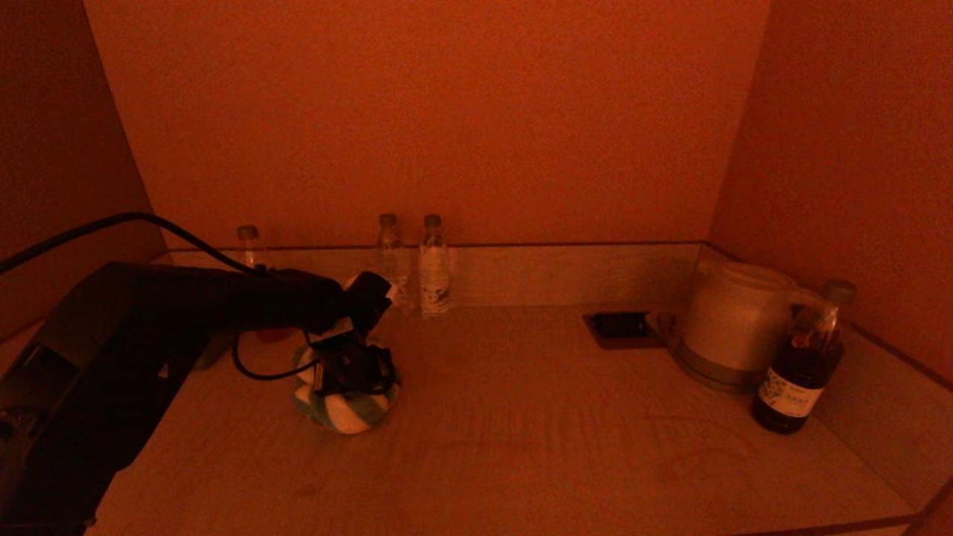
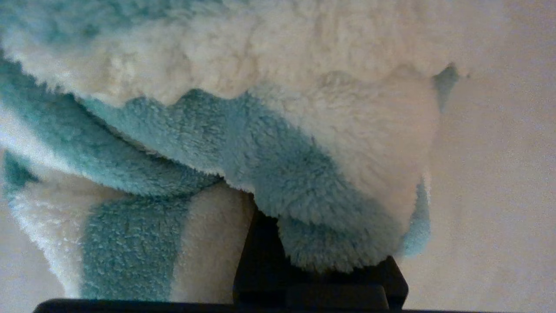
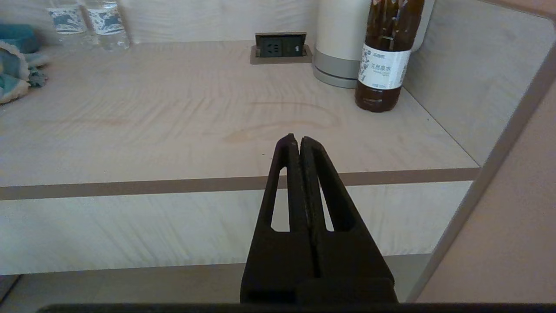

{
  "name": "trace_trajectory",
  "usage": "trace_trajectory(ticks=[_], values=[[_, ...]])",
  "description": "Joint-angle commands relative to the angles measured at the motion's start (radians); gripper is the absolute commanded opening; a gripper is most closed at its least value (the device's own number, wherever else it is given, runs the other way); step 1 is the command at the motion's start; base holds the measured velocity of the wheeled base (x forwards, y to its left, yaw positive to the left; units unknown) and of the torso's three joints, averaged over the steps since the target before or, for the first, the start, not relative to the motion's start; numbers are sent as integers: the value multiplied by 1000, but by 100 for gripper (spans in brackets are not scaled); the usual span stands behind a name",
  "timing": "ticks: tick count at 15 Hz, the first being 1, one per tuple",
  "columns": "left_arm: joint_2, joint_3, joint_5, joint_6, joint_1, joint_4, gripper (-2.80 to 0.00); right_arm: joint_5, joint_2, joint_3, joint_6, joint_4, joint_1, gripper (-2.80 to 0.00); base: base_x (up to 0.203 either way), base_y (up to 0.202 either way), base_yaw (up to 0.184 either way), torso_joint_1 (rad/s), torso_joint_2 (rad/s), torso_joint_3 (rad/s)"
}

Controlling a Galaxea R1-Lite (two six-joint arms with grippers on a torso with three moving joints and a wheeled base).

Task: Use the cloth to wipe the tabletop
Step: Sweep the stains on the table

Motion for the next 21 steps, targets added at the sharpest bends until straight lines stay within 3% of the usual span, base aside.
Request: trace_trajectory(ticks=[1,3,6,15,21], values=[[23,-2,-5,-4,-10,8,-280,0,1,0,0,1,0,-280,0,0,0,0,0,0],[14,-1,-8,-10,-30,7,-280,0,1,0,0,1,0,-280,0,0,0,0,0,0],[-37,0,-11,-29,-172,3,-280,0,1,0,0,1,0,-280,0,0,0,0,0,0],[-143,38,-13,-47,-363,1,-280,0,1,0,0,1,0,-280,0,0,0,0,0,0],[-159,105,-4,-49,-377,38,-280,0,1,0,0,1,0,-280,0,0,0,0,0,0]])
